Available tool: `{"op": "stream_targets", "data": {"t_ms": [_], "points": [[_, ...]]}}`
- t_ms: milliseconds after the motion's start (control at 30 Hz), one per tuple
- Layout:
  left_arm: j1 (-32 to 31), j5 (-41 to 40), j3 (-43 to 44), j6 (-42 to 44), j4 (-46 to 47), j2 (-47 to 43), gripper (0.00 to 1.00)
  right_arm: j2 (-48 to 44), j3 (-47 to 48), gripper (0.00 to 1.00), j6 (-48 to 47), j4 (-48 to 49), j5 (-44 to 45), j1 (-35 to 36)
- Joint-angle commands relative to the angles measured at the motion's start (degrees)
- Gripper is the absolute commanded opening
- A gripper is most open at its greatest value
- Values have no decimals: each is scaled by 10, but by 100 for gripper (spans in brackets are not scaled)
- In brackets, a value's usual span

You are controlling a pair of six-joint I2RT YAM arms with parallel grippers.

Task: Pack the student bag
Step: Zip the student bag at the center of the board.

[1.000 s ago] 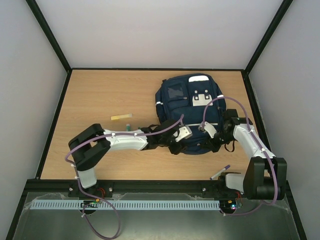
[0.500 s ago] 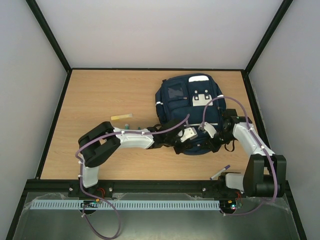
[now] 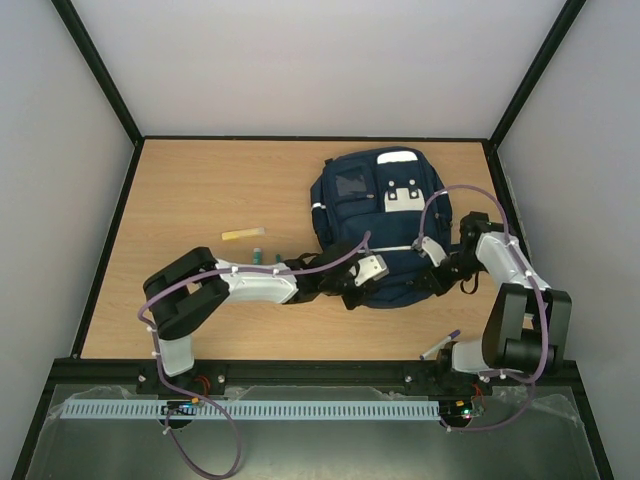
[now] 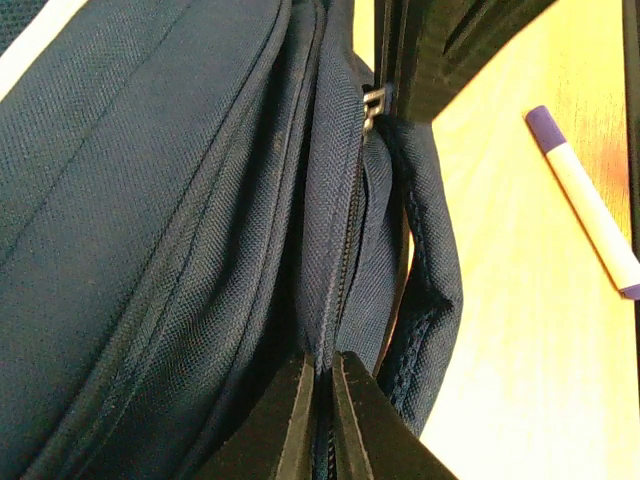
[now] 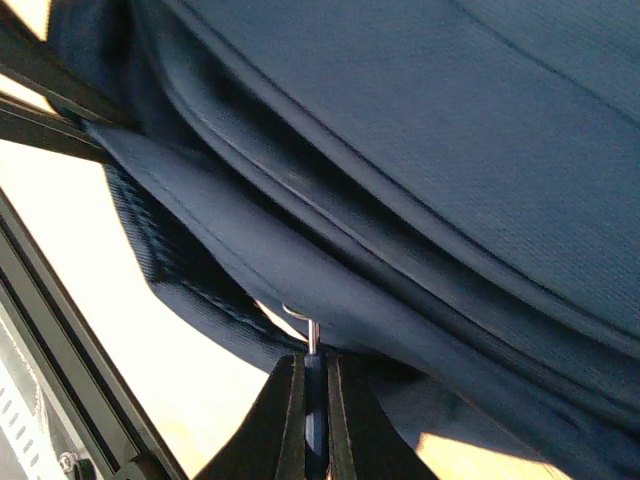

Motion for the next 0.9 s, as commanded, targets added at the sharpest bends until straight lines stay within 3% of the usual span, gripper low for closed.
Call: {"op": "stream_targets", "data": {"t_ms": [0, 700, 767, 867], "points": [[7, -22, -43, 2, -16, -36, 6, 22, 24, 1, -19, -23, 55, -46], [31, -62, -140, 5, -8, -127, 5, 75, 49, 1, -31, 25, 97, -137], [30, -61, -146, 6, -4, -138, 12, 68, 42, 1, -40, 15, 77, -137], [17, -69, -137, 12, 0, -145, 34, 30, 21, 1, -60, -1, 50, -132]]}}
